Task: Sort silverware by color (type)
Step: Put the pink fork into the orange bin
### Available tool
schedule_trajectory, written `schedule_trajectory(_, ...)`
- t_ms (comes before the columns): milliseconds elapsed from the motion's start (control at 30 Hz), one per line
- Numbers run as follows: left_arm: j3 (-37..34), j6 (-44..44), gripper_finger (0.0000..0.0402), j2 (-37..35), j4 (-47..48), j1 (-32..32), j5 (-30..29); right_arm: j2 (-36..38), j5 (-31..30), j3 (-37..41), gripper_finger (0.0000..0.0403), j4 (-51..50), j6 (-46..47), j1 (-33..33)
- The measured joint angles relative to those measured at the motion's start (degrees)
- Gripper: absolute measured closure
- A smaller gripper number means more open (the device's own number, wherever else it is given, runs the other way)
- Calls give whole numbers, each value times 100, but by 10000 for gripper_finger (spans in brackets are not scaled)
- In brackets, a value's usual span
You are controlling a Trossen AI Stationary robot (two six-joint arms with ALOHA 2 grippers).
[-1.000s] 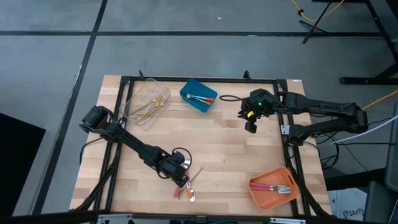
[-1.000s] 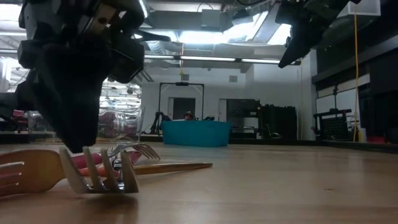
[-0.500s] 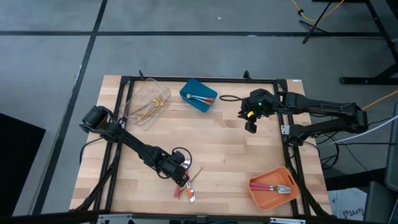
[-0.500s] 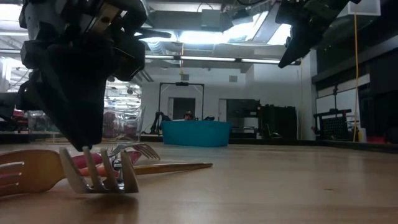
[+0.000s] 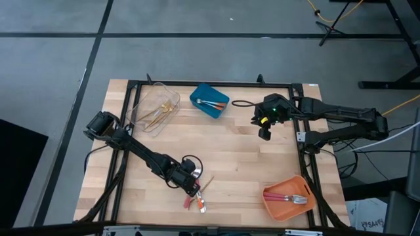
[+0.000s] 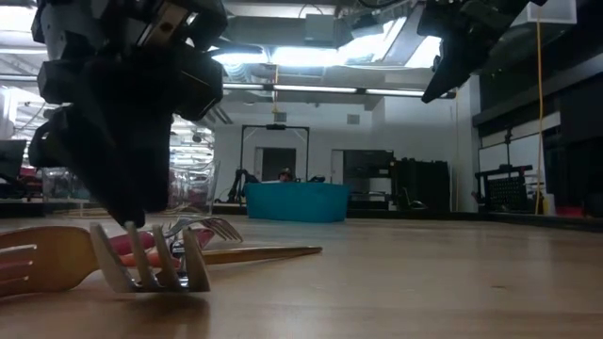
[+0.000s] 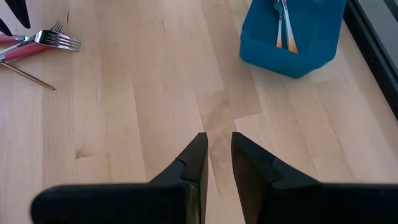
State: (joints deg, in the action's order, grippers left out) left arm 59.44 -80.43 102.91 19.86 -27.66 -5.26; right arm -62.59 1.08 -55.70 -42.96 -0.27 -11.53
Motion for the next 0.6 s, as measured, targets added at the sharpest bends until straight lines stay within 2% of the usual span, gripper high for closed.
schedule_trajectory(200,0,0,242,0,-1,0,-96,0,0,0,343,0,0,0)
schedule_trajectory(433,0,1,245,13,-9,-19,-255,0,0,0,343,0,0,0)
schedule_trajectory(600,10,-1,245,285,-201,-98,58,0,0,0,343,-4,-1,2)
